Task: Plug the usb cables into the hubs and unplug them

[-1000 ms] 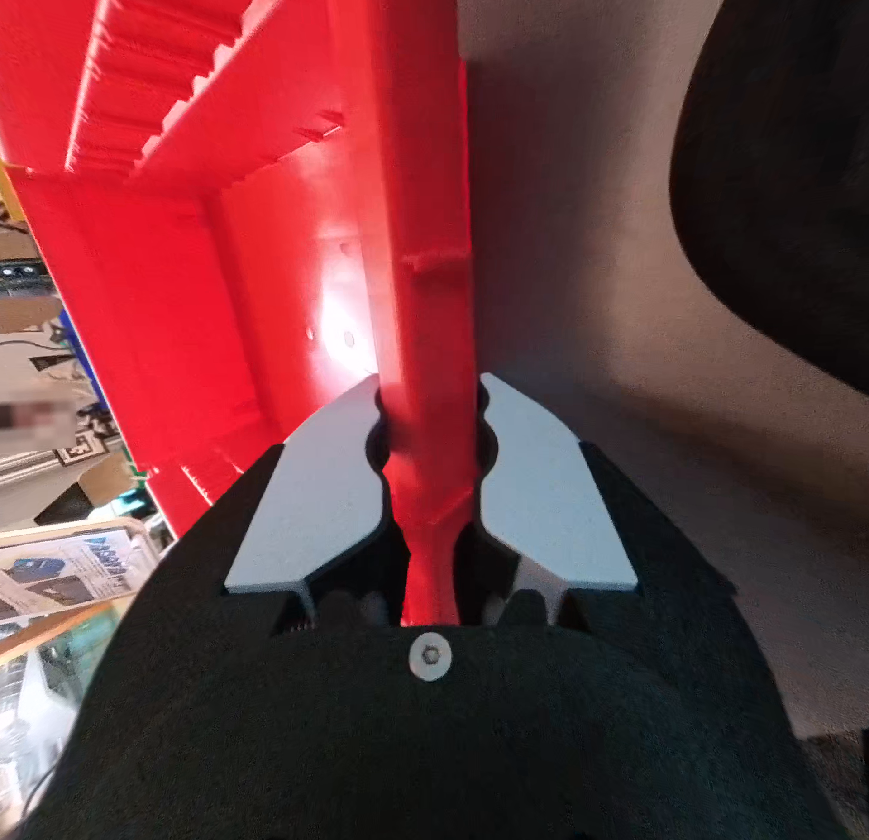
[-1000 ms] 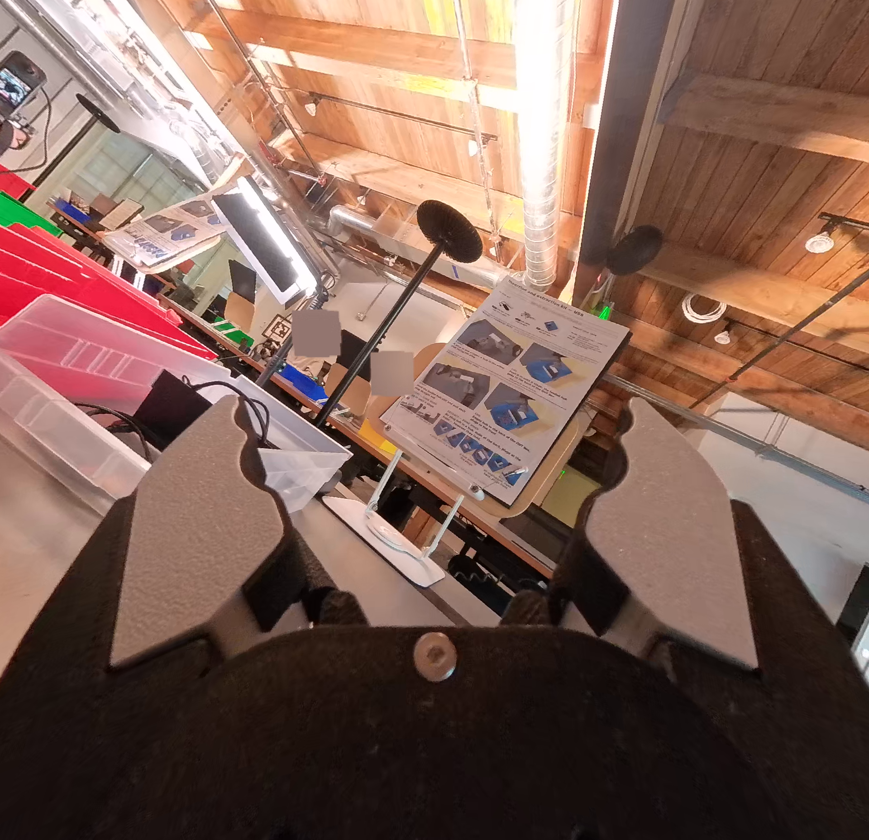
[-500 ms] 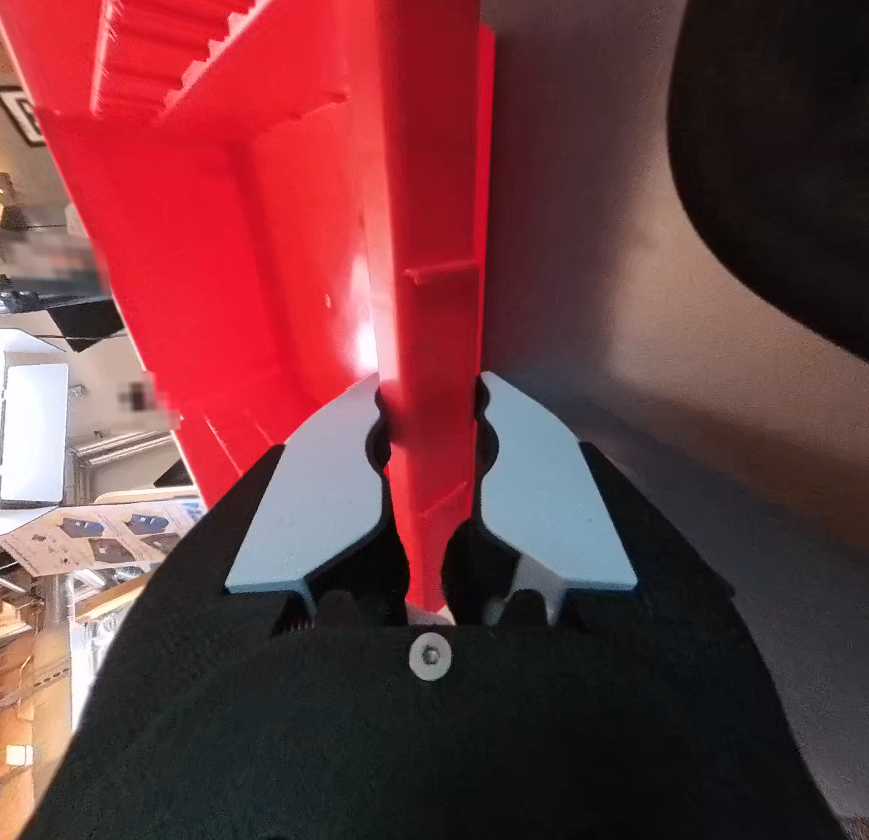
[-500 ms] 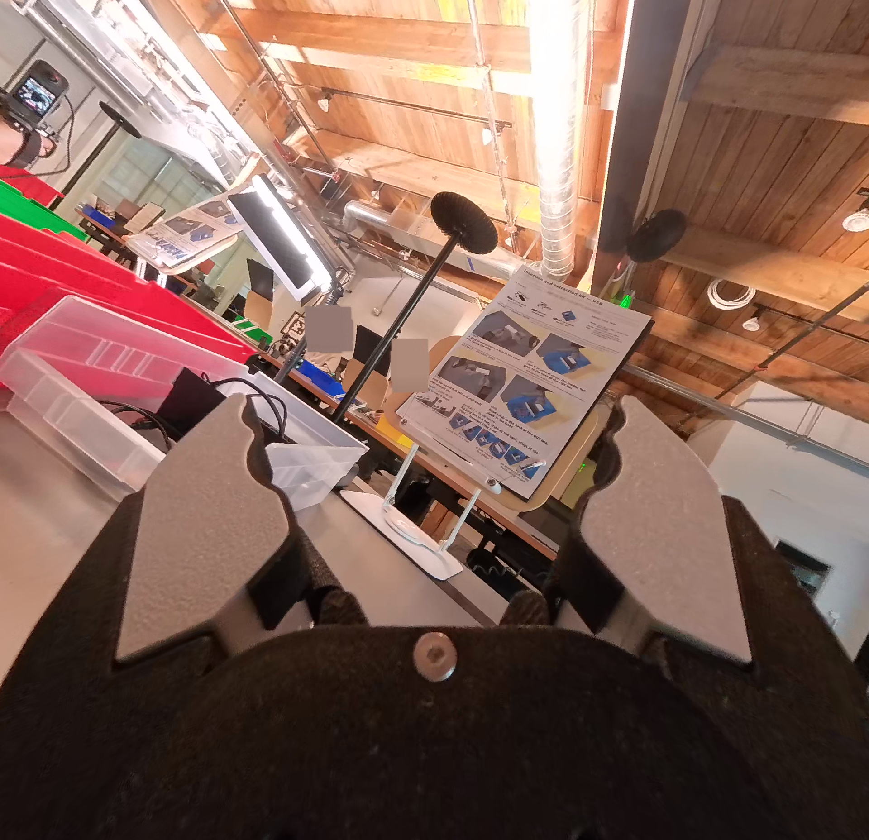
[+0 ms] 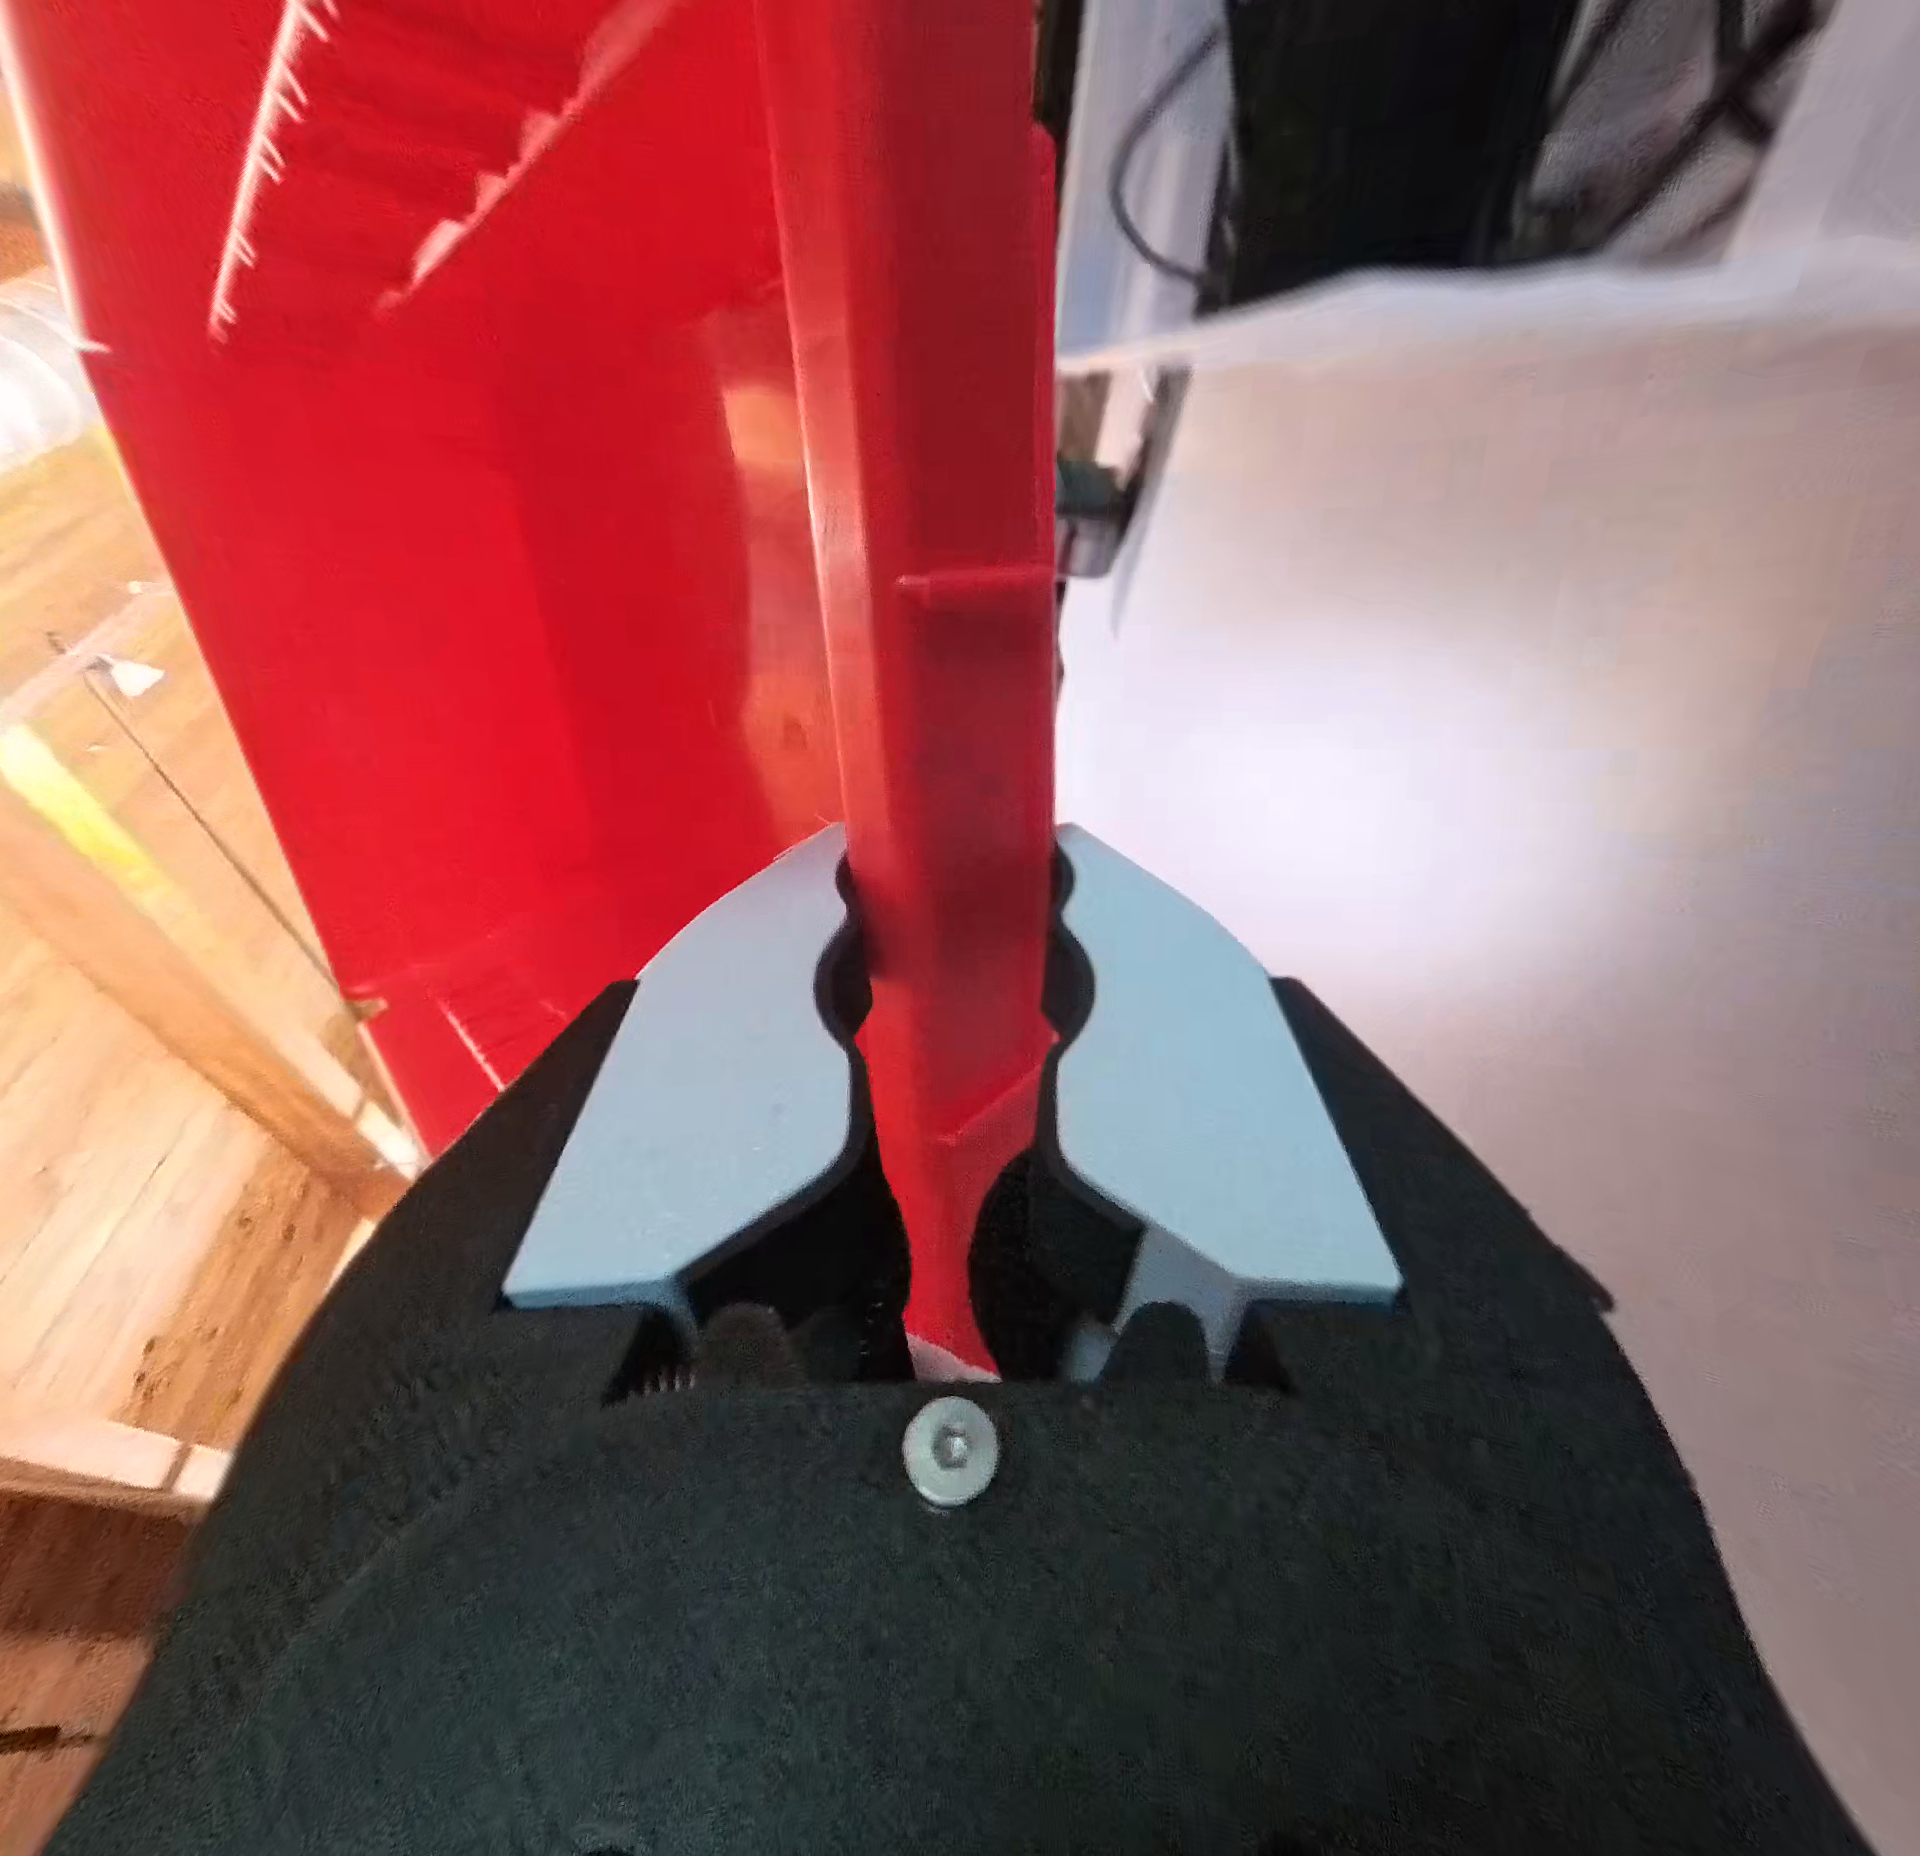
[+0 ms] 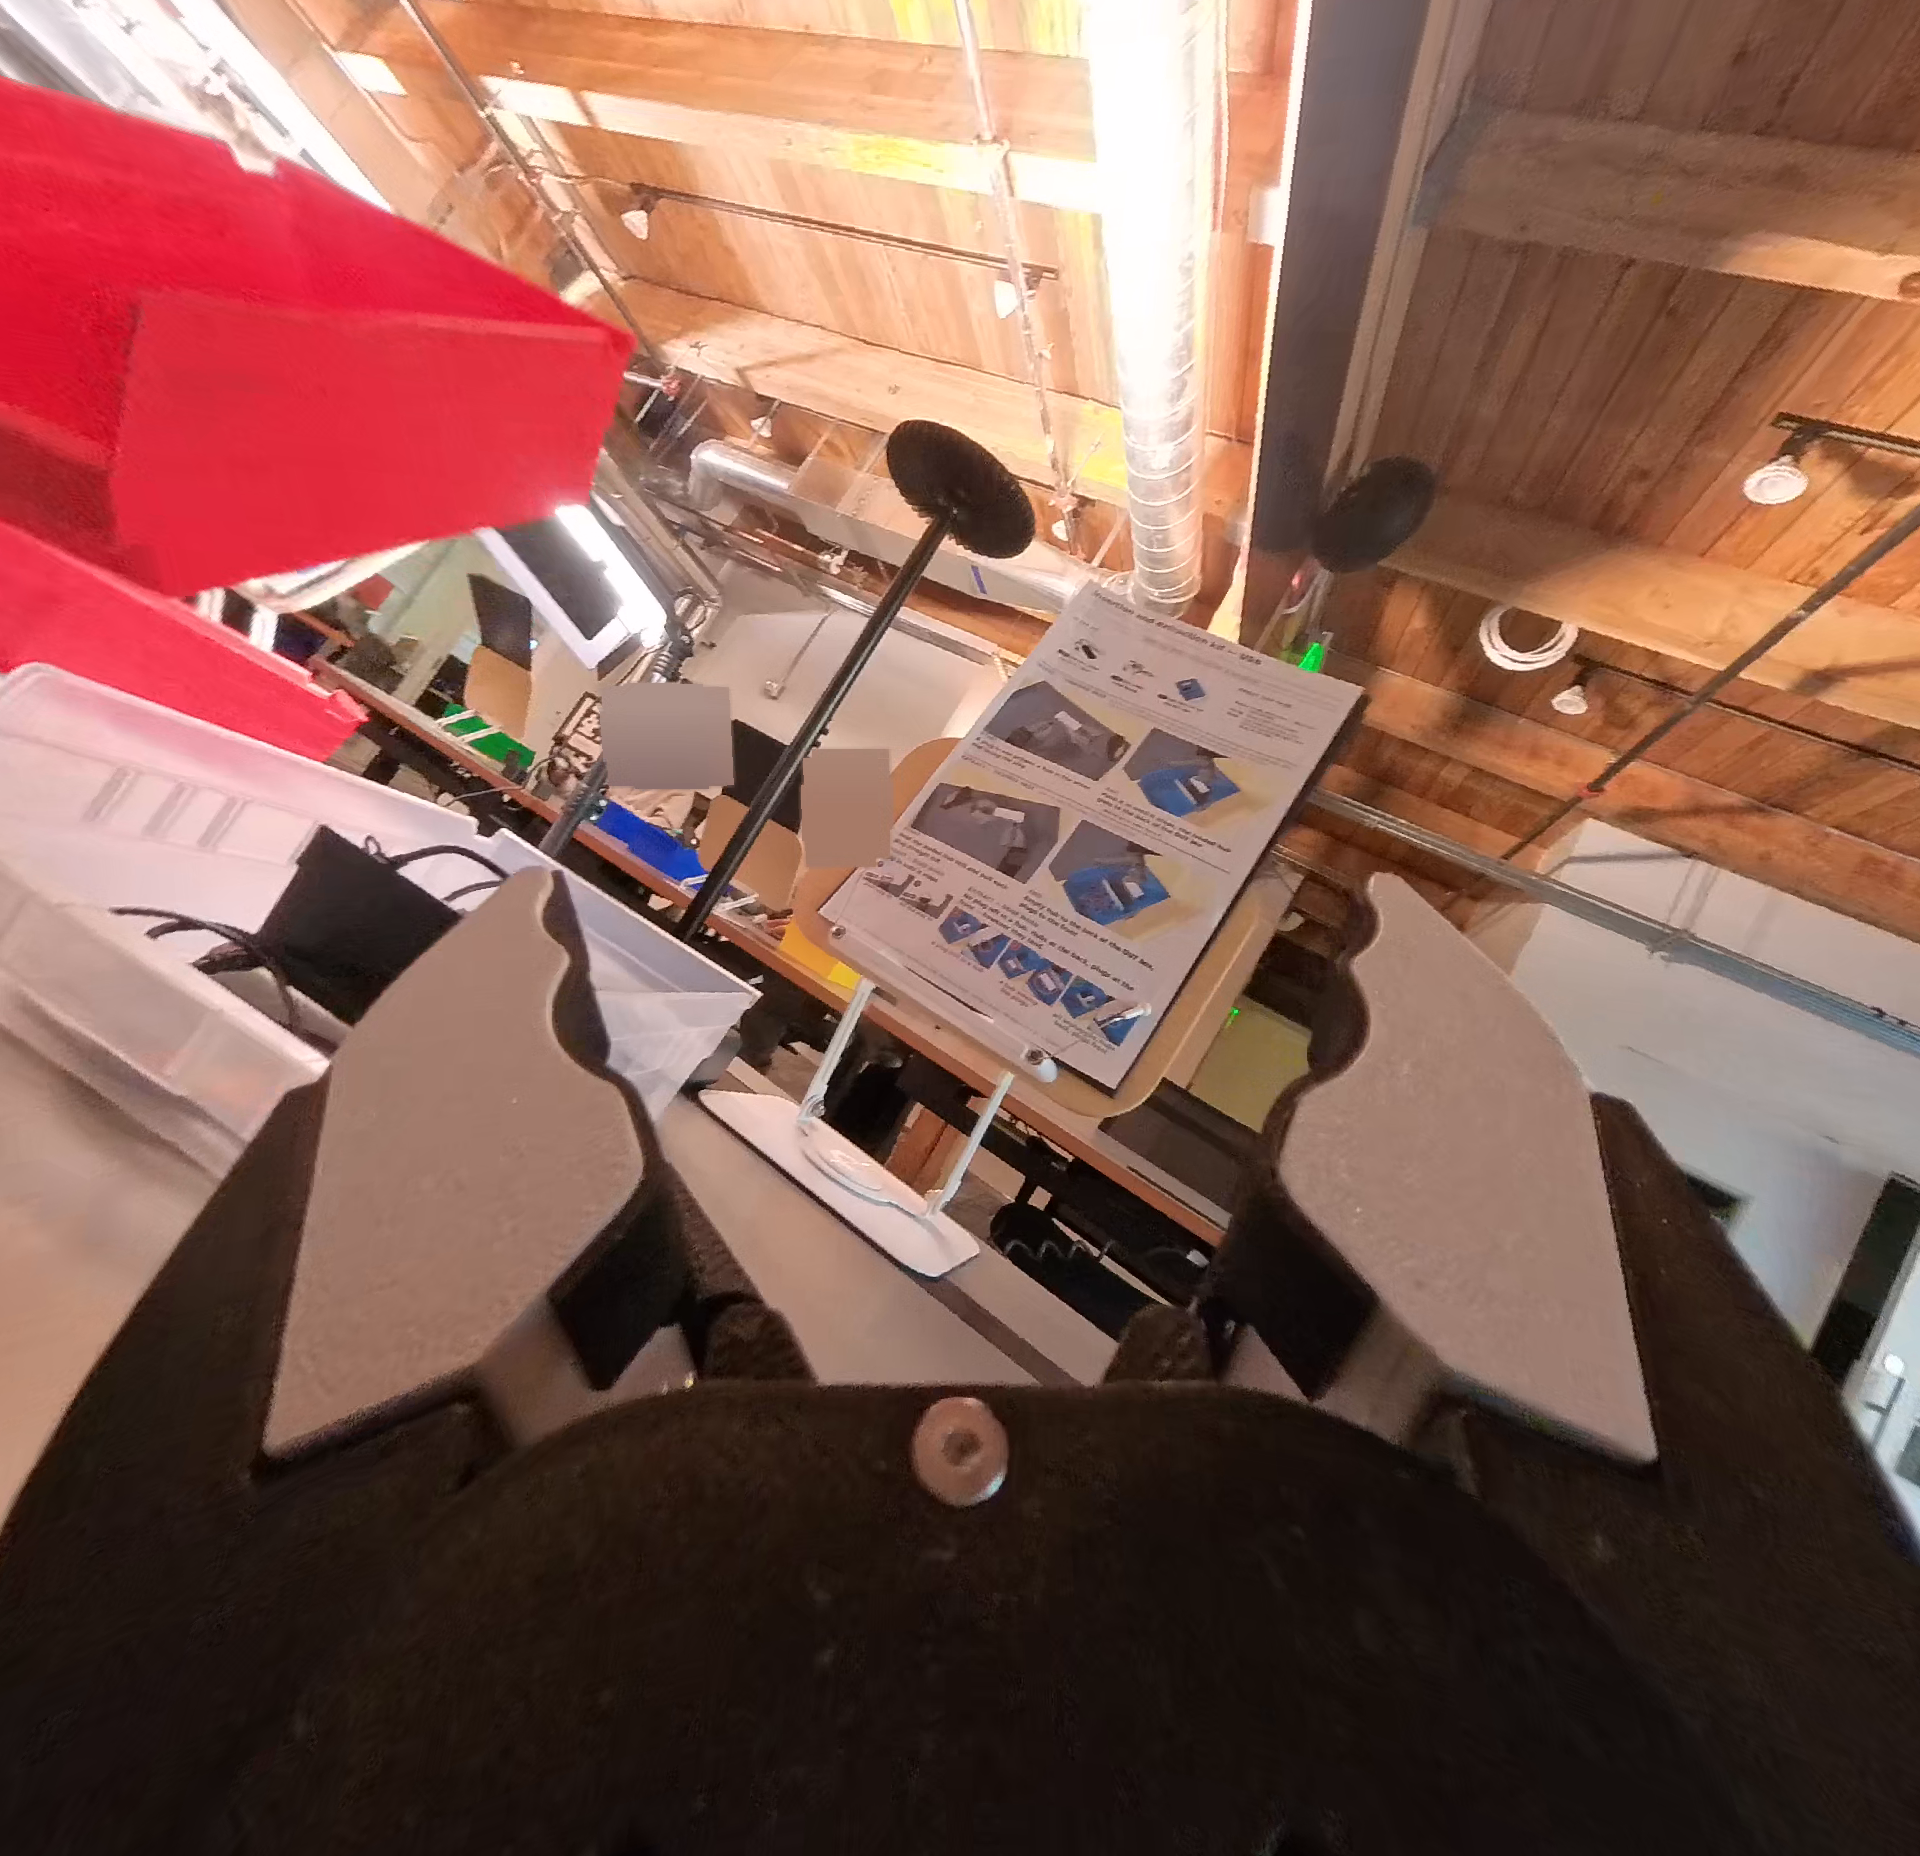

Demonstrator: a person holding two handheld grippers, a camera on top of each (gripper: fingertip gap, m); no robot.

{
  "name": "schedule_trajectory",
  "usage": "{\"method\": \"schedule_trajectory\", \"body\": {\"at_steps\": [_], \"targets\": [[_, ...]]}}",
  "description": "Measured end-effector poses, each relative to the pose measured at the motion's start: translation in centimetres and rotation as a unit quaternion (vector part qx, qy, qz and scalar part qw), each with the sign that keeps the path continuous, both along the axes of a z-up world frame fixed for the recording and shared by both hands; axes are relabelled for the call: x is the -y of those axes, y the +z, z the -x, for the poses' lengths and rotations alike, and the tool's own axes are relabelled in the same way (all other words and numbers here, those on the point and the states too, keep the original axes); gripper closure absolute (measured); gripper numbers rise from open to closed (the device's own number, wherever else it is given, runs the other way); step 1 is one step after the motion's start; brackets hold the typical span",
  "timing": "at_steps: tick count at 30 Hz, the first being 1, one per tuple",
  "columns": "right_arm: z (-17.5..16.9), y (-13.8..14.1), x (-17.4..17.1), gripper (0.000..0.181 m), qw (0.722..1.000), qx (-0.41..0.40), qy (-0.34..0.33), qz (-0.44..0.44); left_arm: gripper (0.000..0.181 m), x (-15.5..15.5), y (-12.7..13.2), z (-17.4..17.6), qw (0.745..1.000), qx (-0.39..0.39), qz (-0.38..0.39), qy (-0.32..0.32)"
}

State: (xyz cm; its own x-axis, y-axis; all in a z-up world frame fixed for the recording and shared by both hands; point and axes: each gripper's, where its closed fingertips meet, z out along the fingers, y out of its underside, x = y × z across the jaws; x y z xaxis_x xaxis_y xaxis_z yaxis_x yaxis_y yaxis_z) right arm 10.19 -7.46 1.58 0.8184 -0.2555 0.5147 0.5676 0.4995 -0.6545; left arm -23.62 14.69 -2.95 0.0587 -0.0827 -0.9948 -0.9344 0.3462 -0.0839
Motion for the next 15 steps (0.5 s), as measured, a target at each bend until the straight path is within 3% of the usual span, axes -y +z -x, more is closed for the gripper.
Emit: {"method": "schedule_trajectory", "body": {"at_steps": [3, 6, 15], "targets": [[-0.8, 0.4, 0.4, 0.049, 1.000, -0.013, -0.014, -0.012, 0.152, 2.7, 2.9, -3.7, 0.998, 0.041, -0.022, -0.049], [-1.3, 0.6, 0.7, 0.050, 0.999, -0.022, -0.024, -0.022, 0.152, 5.2, 4.2, -8.0, 0.993, 0.042, -0.033, -0.102], [-4.0, 3.2, 4.9, 0.055, 0.986, -0.086, -0.043, -0.134, 0.152, 11.6, 2.7, -22.4, 0.964, -0.007, 0.021, -0.265]]}}
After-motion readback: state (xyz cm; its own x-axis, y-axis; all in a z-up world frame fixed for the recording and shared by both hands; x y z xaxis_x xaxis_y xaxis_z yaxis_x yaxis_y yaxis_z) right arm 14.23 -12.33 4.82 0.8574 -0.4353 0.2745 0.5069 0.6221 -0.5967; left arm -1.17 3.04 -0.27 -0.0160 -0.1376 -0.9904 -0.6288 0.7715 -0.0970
